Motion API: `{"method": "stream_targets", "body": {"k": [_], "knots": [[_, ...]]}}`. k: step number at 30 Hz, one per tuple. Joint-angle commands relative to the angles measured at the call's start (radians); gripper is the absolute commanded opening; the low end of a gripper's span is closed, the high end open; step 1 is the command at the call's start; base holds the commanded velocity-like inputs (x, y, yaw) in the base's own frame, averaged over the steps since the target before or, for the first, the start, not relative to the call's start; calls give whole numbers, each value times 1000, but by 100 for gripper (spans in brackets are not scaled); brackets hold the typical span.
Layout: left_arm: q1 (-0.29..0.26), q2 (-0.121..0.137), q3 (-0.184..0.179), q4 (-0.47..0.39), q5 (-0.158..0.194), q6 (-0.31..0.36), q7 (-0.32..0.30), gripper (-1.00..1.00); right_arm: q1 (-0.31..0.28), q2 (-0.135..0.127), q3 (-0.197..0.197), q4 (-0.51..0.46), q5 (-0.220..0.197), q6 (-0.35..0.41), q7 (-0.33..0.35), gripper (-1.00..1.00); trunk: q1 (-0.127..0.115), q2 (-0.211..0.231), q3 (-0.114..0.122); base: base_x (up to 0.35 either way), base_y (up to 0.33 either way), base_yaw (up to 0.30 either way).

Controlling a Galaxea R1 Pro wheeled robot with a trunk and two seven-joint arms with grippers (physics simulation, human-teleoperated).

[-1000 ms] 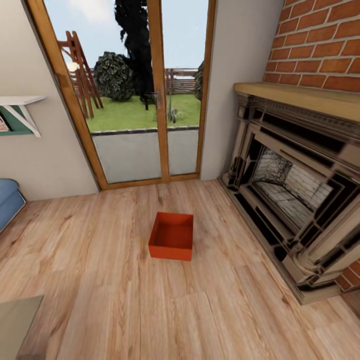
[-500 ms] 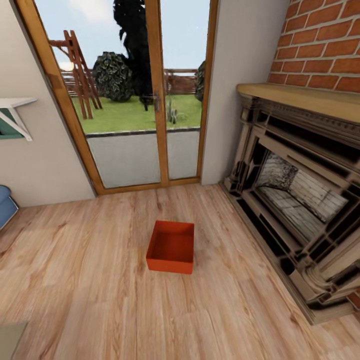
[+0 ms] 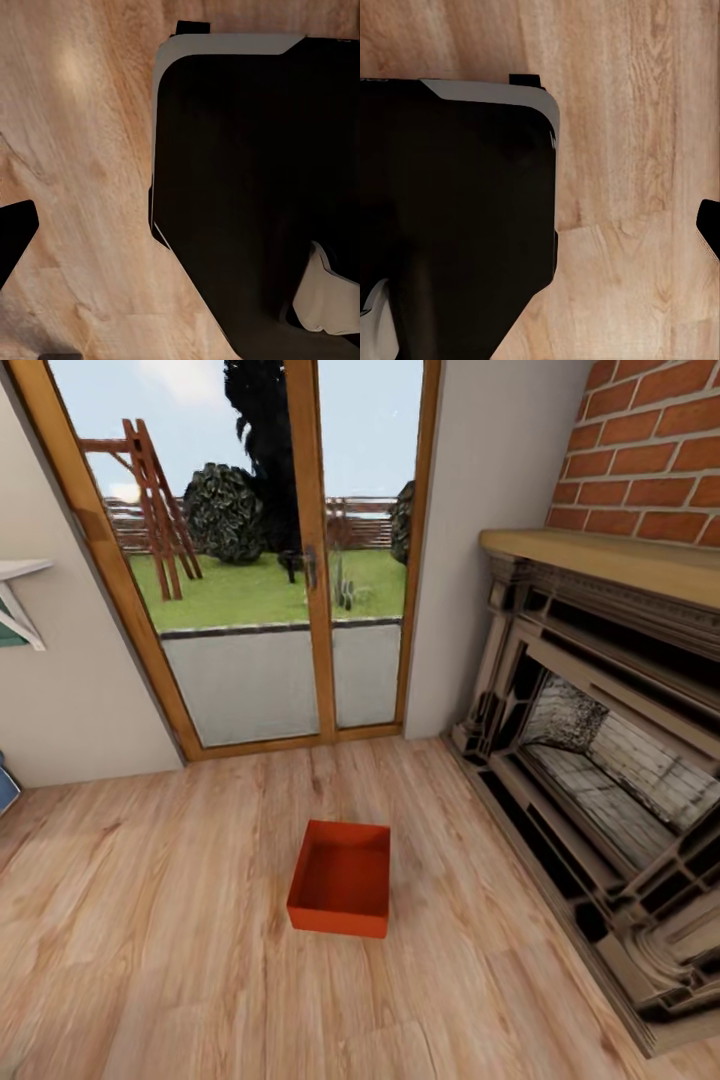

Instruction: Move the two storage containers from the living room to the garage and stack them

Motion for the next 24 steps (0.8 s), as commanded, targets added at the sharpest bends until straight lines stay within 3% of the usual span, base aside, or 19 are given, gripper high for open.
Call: {"method": "stream_targets", "body": {"k": [1,24], "knots": [[-1,0,-9,0,9,4,3,100,-1,1,8,3,-8,-4,-1,100,1,-1,-1,322,0,0],[-1,0,-9,0,9,4,4,100,-1,-1,8,3,-8,-4,-2,100,1,-1,-1,323,0,0]]}}
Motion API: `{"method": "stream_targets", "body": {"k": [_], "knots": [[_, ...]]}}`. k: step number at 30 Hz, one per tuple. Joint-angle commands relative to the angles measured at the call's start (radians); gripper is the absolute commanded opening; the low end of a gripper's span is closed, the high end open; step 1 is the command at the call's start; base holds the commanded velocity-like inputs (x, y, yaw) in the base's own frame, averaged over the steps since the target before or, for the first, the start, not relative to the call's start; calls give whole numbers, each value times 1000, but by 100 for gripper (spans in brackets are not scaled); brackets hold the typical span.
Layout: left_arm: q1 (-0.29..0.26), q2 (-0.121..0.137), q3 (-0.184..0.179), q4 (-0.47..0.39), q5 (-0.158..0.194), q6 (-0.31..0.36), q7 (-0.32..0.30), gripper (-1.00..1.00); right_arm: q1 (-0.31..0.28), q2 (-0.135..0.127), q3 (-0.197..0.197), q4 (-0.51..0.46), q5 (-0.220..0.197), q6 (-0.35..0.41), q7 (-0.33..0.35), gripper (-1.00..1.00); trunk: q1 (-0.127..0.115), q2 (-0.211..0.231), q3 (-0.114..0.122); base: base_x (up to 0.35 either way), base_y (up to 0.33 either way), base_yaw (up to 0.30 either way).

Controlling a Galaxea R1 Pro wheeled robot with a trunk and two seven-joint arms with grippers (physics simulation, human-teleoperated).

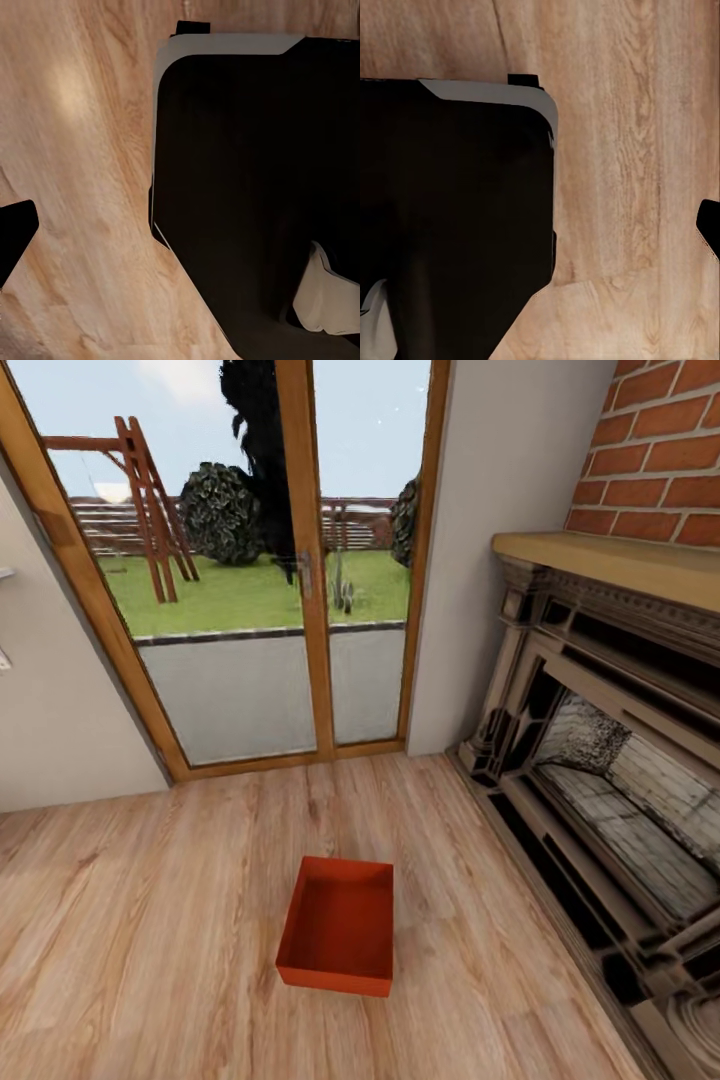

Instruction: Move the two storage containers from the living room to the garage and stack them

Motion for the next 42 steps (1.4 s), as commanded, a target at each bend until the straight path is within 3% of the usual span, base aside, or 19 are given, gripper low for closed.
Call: {"method": "stream_targets", "body": {"k": [1,19,28,34,42], "knots": [[-1,0,-9,0,9,4,3,100,-1,2,9,3,-7,-4,0,100,1,-1,-1,323,0,0],[-1,1,-9,0,9,1,3,100,-1,1,9,3,-6,-4,1,100,1,-1,-1,305,0,0],[-1,8,-9,-1,55,1,3,100,-1,1,9,3,-6,-4,1,100,1,-1,-1,39,0,0],[-1,9,-9,-2,63,1,3,100,-1,1,9,3,-6,-4,1,100,1,-1,-1,3,23,0],[-1,8,-10,-1,64,1,0,100,-1,1,9,3,-6,-4,1,100,1,-1,-1,82,273,0]]}}
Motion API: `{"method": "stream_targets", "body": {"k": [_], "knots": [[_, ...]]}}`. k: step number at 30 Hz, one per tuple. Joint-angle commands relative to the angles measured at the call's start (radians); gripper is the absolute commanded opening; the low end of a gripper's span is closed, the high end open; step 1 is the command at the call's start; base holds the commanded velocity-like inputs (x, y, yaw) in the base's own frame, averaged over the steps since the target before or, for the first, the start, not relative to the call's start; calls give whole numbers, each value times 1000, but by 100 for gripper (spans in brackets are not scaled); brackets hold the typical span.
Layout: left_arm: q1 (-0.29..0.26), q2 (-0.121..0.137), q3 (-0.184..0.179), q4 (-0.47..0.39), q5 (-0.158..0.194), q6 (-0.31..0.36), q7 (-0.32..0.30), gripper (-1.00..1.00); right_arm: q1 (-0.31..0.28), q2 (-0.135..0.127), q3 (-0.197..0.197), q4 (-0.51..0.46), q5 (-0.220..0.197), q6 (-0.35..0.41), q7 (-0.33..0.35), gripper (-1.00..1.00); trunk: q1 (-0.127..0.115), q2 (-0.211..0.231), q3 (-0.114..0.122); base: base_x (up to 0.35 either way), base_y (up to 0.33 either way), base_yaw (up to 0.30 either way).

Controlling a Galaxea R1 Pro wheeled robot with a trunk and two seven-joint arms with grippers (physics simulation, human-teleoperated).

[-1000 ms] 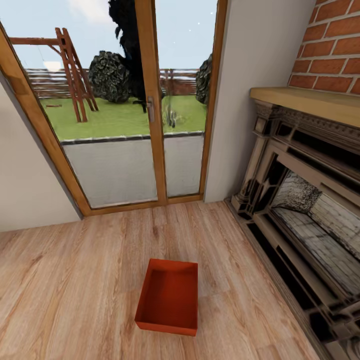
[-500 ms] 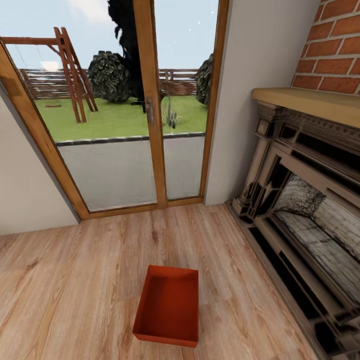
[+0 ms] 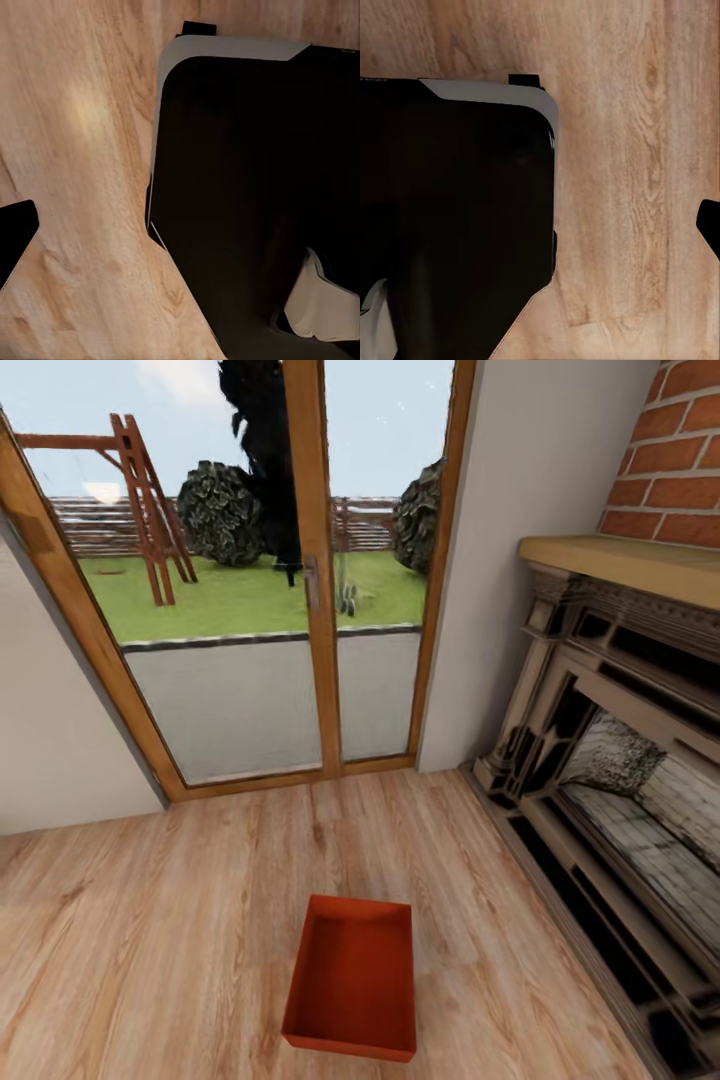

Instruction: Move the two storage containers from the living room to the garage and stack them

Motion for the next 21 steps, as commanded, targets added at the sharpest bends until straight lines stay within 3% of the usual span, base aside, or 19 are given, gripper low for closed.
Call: {"method": "stream_targets", "body": {"k": [1,15,21], "knots": [[-1,0,-9,0,8,4,2,100,-1,1,8,3,-8,-4,-1,100,1,-1,-1,125,314,0],[0,0,-9,0,9,4,2,100,-1,1,8,3,-8,-4,-1,100,1,-1,-1,171,311,0],[0,0,-8,-1,9,4,3,100,-1,1,8,3,-8,-4,-1,100,1,-1,-1,105,124,0]]}}
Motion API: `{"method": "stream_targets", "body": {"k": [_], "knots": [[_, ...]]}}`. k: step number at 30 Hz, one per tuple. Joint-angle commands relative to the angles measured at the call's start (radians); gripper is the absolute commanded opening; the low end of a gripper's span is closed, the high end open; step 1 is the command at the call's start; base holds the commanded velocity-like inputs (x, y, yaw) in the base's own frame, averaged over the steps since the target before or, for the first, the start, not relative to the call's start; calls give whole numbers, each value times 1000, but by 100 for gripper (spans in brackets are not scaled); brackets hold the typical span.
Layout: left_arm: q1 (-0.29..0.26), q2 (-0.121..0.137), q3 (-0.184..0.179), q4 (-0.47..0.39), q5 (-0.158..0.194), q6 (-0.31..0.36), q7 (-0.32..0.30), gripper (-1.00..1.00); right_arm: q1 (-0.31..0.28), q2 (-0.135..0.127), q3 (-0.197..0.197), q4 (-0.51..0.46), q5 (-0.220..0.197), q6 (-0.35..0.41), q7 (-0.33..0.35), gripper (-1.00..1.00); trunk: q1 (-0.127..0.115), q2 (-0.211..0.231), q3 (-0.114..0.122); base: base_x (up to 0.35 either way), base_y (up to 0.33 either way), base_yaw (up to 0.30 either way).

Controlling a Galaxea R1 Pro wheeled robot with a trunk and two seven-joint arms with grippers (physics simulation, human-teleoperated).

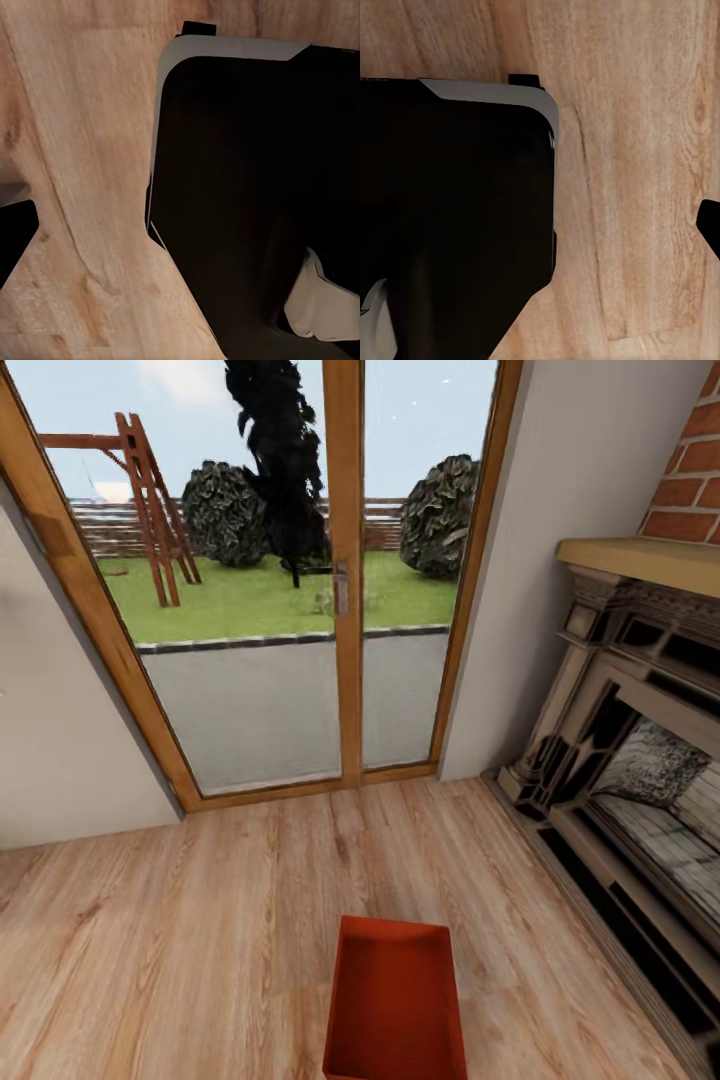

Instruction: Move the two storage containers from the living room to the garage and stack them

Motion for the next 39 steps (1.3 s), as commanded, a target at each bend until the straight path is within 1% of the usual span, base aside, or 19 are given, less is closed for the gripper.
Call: {"method": "stream_targets", "body": {"k": [1,20,29,39], "knots": [[-1,0,-9,-1,8,4,3,100,-1,1,8,3,-8,-4,-1,100,0,-1,-1,16,18,0],[-1,-1,-9,0,8,4,2,100,-1,2,8,3,-8,-4,-3,100,0,-1,-1,6,-2,-7],[-1,-1,-9,0,8,4,1,100,-1,2,8,3,-8,-4,-4,100,0,-1,-1,138,-180,0],[-1,-1,-9,0,8,4,1,100,-1,2,8,3,-8,-4,-3,100,0,-1,-1,16,-18,0]]}}
